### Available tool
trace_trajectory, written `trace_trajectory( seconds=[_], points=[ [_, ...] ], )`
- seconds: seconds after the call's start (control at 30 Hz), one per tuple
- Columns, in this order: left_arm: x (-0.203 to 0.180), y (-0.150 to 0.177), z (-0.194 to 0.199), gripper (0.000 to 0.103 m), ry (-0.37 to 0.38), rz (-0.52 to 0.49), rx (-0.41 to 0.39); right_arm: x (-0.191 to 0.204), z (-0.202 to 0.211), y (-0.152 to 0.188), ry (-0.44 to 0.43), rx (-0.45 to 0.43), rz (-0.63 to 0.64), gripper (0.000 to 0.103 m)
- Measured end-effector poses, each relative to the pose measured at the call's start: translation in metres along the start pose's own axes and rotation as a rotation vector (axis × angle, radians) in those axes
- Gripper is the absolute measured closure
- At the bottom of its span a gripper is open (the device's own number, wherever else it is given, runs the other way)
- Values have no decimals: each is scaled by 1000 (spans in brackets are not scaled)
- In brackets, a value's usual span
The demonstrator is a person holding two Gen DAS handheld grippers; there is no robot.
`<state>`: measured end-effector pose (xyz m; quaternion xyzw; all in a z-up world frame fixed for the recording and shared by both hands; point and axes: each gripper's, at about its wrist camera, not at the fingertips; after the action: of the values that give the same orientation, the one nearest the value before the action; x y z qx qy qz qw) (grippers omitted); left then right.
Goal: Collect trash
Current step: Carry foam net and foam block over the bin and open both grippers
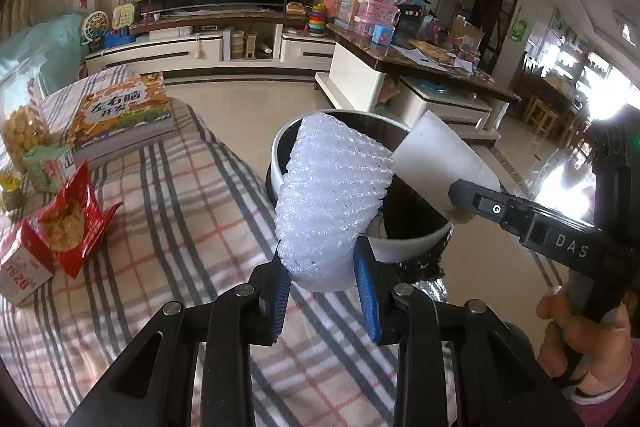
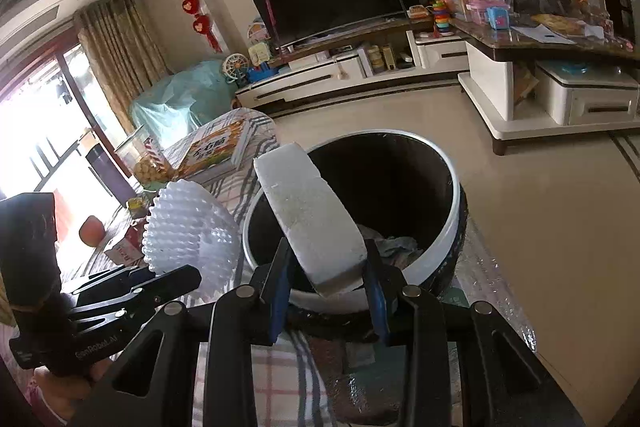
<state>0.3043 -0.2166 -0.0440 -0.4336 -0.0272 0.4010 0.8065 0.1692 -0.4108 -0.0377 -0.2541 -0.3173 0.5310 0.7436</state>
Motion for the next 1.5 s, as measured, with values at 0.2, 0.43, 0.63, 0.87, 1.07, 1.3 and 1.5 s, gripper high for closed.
trace_trajectory(
  seconds=[0.2,0.43,0.63,0.87,1.07,1.3,1.5],
  points=[
    [0,-12,-14,74,10,-1,19,-4,-6,-9,15,9,6,69],
    [1,-25,-31,73,25,15,36,-9,-16,-18,41,22,15,69],
    [5,-35,-44,73,36,36,48,-15,-25,-23,54,39,10,69],
    [2,-46,-56,71,41,33,53,-19,-33,-28,58,54,10,69],
    [0,-51,-66,65,34,32,62,-22,-40,-32,69,68,15,67],
    [-6,-52,-70,46,36,25,67,-25,-43,-35,73,74,5,49],
    [-9,-43,-62,42,-6,-3,57,-29,-33,-34,62,38,-26,41]
  ],
)
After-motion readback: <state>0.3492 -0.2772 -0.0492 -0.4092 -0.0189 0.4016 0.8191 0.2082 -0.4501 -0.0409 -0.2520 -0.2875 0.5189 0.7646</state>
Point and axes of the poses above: each gripper's, at about its wrist camera, not at the fingertips, and z roughly against the way its jaws point, x to its left, y to its underside, and after that the axes turned 9 degrees about y, right-handed
